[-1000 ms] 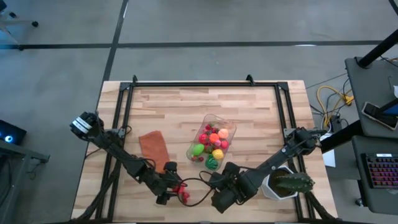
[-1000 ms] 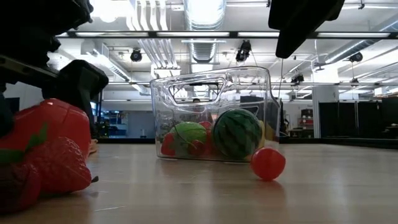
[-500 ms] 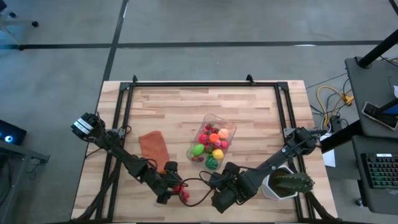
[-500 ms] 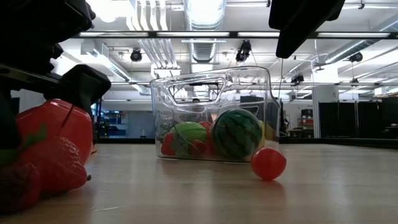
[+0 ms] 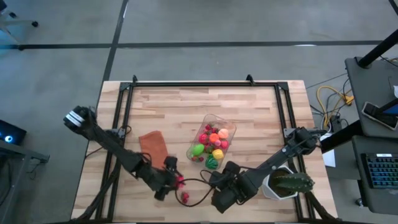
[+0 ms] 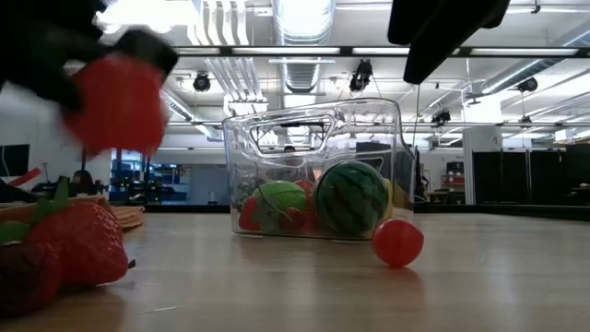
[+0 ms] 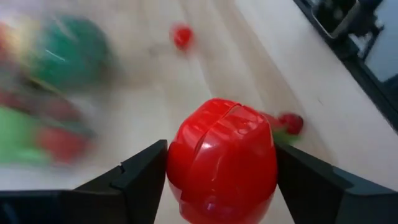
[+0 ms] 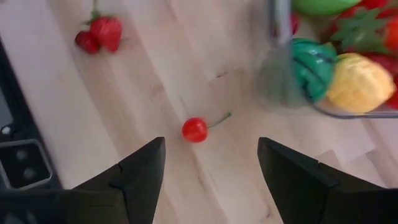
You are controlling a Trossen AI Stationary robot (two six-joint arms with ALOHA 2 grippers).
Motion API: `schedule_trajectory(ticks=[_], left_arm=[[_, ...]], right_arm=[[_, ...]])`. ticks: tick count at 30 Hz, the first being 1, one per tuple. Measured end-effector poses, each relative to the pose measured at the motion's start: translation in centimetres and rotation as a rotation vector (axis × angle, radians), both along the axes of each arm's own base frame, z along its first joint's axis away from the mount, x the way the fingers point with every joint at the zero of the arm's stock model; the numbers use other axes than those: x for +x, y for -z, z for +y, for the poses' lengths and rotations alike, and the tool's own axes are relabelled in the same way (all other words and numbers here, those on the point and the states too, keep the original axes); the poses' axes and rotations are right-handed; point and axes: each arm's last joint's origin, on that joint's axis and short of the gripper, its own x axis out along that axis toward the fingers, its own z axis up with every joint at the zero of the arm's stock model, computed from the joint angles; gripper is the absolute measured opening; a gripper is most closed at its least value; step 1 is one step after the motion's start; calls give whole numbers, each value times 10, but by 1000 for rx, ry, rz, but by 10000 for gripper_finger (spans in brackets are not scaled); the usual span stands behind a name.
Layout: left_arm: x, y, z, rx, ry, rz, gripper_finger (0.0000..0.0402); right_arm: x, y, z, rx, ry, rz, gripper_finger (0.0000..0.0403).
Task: Pick and placing Produce into tupperware
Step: Put the red tomato into the transparent bin
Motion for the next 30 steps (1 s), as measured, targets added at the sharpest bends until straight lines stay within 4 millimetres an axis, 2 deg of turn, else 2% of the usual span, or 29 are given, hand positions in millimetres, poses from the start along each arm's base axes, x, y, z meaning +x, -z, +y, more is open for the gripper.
schedule_trajectory(ticks=[3,5,7,10,14,16,19,22,26,30], left_arm=[[-1,-32,17,107,-29,-81,257],[2,-52,34,138,-60,-154,258],[6,-67,56,139,-103,-211,258],[18,-76,91,112,-153,-257,258],[44,-77,134,66,-213,-313,259],[61,-73,151,34,-252,-294,259],[85,-58,168,-134,-301,-180,259],[105,-44,171,-235,-301,-46,264],[117,-30,168,-213,-308,124,295],[117,-35,168,-149,-328,190,329]], right_arm=[[-4,-8,-5,-37,58,-28,249],[-13,-20,-13,-74,137,-50,249],[-27,-37,-22,-130,247,-87,249],[-57,-67,-35,-205,408,-198,249],[-84,-96,-49,-211,479,-252,249],[-89,-101,-54,-214,486,-250,249],[-93,-105,-58,-229,486,-248,249],[-91,-105,-58,-242,465,-238,249],[-88,-100,-57,-264,455,-223,249],[-88,-97,-57,-269,453,-218,249]])
